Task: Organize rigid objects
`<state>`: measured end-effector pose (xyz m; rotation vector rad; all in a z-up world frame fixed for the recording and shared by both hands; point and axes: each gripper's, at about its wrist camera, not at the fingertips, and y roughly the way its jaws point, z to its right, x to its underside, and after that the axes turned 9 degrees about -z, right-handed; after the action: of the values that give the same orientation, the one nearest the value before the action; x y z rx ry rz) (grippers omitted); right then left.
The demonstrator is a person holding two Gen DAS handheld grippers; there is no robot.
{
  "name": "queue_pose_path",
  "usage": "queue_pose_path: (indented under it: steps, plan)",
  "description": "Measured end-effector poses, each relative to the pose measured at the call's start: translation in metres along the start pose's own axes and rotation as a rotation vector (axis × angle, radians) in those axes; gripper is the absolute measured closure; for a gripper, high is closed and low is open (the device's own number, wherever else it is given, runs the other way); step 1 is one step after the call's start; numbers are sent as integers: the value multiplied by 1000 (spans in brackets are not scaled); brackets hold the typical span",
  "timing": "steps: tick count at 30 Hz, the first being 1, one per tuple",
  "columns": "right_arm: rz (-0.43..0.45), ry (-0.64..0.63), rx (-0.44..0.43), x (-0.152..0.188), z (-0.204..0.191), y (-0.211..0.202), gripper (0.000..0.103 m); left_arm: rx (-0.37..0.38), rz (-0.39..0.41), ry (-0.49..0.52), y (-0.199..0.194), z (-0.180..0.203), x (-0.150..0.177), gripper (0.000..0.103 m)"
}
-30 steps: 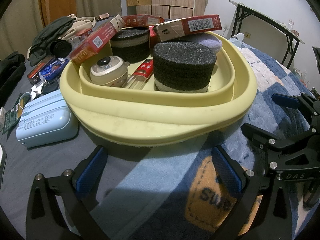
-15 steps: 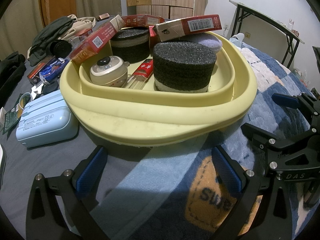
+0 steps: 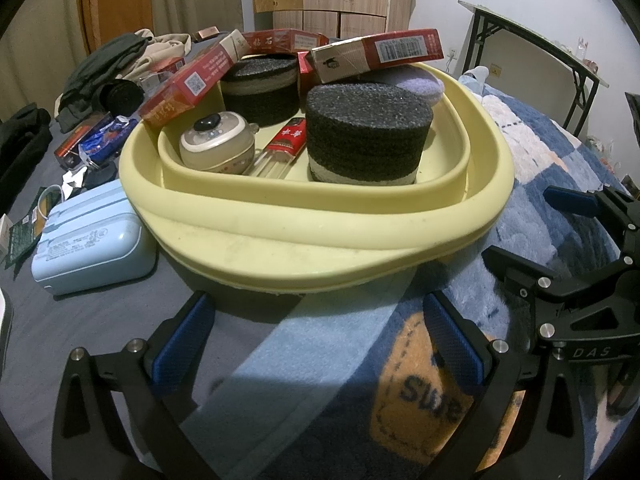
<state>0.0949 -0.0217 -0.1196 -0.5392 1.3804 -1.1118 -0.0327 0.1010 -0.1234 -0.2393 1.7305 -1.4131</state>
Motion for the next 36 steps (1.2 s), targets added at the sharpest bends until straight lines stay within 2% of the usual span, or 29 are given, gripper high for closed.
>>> queue_pose_path:
  steps: [36]
  plan:
    - [0, -1, 1, 0, 0, 0, 0, -4, 2, 2, 0, -4, -1, 0]
